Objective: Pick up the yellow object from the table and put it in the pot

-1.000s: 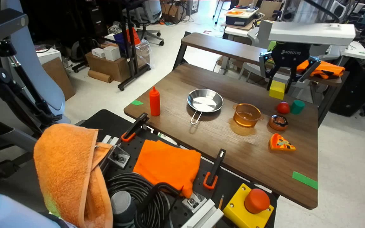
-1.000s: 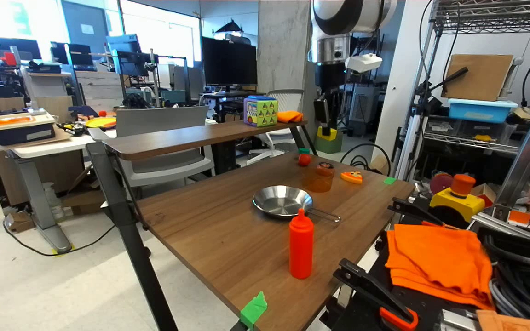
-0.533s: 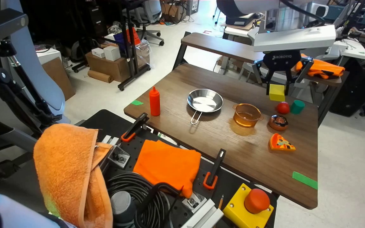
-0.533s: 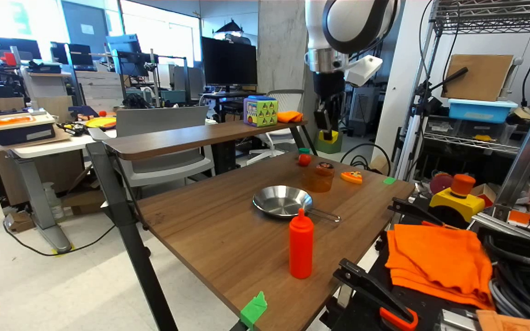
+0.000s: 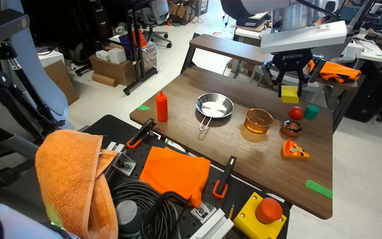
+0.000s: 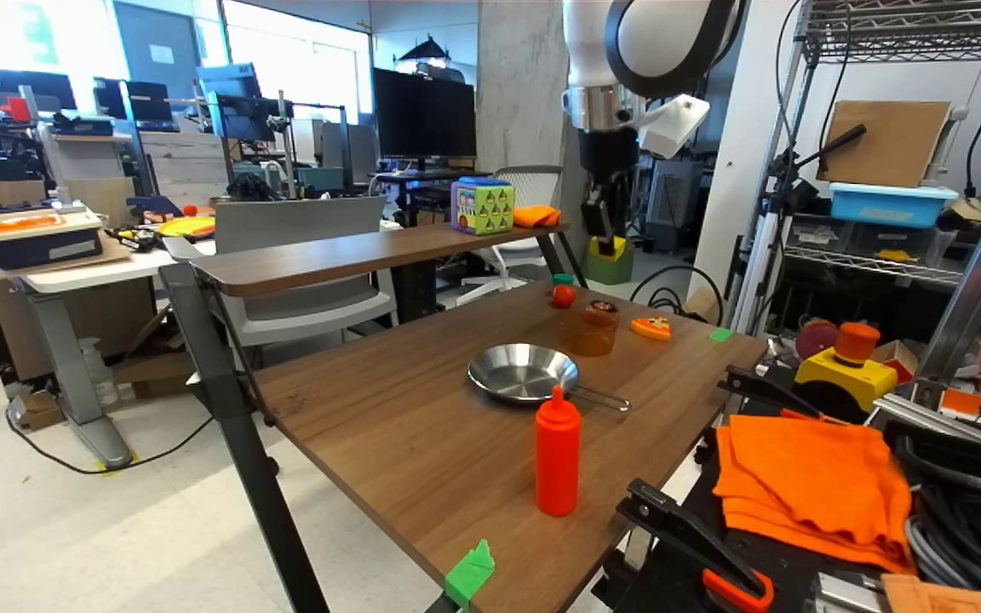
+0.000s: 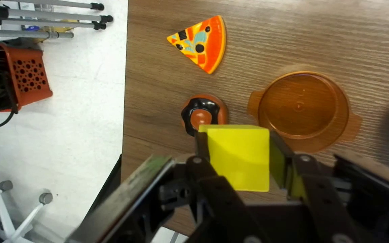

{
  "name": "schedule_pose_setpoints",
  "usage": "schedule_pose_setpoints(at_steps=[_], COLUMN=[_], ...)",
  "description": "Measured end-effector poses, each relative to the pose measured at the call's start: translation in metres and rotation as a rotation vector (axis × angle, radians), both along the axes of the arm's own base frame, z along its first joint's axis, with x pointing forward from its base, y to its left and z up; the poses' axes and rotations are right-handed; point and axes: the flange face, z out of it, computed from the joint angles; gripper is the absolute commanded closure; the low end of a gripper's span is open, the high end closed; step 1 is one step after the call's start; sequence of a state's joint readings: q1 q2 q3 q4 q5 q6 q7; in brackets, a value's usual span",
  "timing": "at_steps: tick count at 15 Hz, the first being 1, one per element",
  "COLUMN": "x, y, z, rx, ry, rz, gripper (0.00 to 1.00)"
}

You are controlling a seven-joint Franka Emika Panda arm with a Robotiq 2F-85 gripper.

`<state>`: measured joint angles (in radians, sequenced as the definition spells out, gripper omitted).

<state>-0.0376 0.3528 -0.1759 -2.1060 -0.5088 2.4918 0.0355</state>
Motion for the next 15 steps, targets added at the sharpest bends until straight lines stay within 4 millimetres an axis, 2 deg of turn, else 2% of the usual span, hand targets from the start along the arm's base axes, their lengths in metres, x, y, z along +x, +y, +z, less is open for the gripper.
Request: schedule_pose_setpoints(at_steps=[9, 15], x=[0.008, 0.007], y=[0.034, 0.033], z=[0.008, 0.004], rx=[-0.027, -0.032], ry=[0.064, 0.102], rz=[0.087, 0.118], gripper=[0.80, 0.80])
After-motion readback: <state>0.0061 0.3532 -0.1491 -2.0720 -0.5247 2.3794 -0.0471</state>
